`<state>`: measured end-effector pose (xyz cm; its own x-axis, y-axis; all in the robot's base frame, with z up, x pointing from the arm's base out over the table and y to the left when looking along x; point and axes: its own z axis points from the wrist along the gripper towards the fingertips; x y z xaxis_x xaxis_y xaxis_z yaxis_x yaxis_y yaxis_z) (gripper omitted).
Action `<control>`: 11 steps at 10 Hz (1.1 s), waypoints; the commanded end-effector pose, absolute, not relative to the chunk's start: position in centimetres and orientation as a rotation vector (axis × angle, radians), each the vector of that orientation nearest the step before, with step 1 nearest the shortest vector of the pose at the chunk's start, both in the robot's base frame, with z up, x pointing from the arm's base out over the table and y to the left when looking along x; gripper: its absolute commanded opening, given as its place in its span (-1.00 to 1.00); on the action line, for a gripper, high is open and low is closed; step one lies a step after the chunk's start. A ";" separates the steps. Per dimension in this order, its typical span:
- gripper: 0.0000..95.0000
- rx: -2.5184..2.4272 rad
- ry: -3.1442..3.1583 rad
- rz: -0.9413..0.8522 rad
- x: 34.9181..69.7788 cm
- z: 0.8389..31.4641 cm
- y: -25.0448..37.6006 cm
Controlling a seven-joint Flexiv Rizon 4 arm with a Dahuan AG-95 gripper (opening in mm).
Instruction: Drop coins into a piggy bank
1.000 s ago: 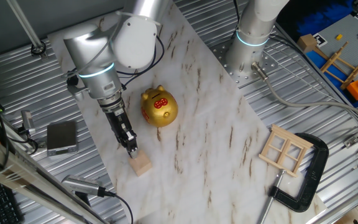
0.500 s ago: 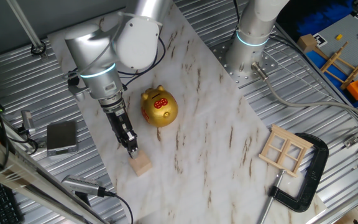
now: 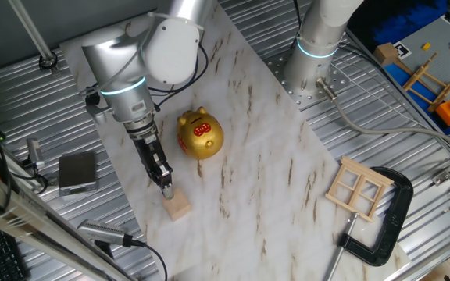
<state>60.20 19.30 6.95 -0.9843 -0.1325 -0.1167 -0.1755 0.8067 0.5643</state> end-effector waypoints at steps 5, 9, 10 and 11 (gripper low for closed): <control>-1.00 -0.226 2.926 0.925 60.1 7.3 19.5; -1.00 -0.210 2.951 0.884 60.0 7.8 19.6; -1.00 -0.216 2.962 0.851 60.0 7.9 19.6; -1.00 -0.224 2.968 0.825 60.0 8.0 19.7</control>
